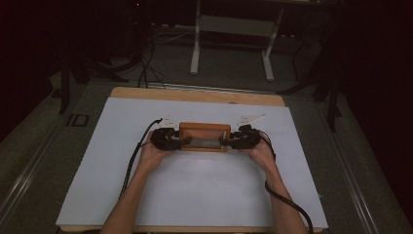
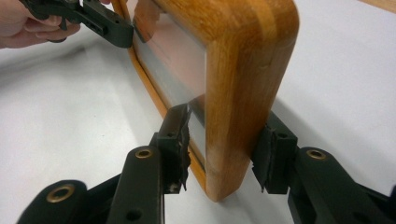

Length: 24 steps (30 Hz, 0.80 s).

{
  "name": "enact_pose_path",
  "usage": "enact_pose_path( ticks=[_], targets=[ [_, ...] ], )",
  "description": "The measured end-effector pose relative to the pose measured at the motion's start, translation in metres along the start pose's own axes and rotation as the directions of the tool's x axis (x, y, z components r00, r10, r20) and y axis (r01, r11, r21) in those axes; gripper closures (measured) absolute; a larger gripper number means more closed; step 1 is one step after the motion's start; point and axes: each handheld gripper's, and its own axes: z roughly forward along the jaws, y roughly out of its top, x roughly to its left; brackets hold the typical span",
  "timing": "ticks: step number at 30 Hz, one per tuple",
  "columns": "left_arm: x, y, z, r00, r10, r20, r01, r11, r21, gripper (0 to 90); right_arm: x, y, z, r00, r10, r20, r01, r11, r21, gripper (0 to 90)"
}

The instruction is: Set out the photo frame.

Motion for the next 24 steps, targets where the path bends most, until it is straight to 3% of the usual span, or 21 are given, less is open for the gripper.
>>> enact_pose_path(
  ticks=[9, 24],
  targets=[
    [0.000, 0.001, -0.004, 0.9996, -0.021, 0.019, 0.021, 0.9997, -0.009, 52.6, 0.003, 0.002, -0.005, 1.0000, 0.006, -0.001, -0.006, 1.000, -0.025, 59.7],
    [-0.002, 0.003, -0.012, 0.9975, -0.054, 0.045, 0.053, 0.9984, 0.020, 52.4, 0.010, 0.001, -0.008, 0.9991, 0.026, -0.034, -0.027, 0.999, -0.032, 60.8]
  ],
)
